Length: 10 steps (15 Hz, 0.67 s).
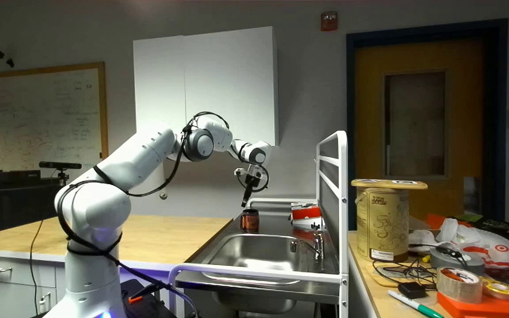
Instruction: Move the cup into the sink
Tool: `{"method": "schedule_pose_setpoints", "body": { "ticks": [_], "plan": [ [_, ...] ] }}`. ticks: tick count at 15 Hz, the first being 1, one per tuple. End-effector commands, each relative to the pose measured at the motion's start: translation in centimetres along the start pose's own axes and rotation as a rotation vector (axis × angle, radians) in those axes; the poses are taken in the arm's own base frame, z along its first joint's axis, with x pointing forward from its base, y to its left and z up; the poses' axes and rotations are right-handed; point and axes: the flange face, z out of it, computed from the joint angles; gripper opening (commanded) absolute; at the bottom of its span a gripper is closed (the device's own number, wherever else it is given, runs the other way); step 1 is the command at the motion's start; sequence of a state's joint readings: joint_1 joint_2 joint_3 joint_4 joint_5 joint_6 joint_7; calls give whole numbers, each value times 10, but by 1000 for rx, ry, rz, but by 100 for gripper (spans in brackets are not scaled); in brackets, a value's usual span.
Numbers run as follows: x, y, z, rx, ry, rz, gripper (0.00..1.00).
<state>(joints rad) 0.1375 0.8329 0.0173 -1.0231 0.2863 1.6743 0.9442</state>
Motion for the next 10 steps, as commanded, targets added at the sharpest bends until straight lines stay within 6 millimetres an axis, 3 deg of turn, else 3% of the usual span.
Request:
{"method": "schedule_pose_setpoints", "body": {
  "ticks": [1,5,10],
  "plan": [
    [13,-20,4,-3,45,49,100],
    [29,-19,5,-3,60,95,100],
    [39,-10,-13,5,77,137,100]
  ]
}}
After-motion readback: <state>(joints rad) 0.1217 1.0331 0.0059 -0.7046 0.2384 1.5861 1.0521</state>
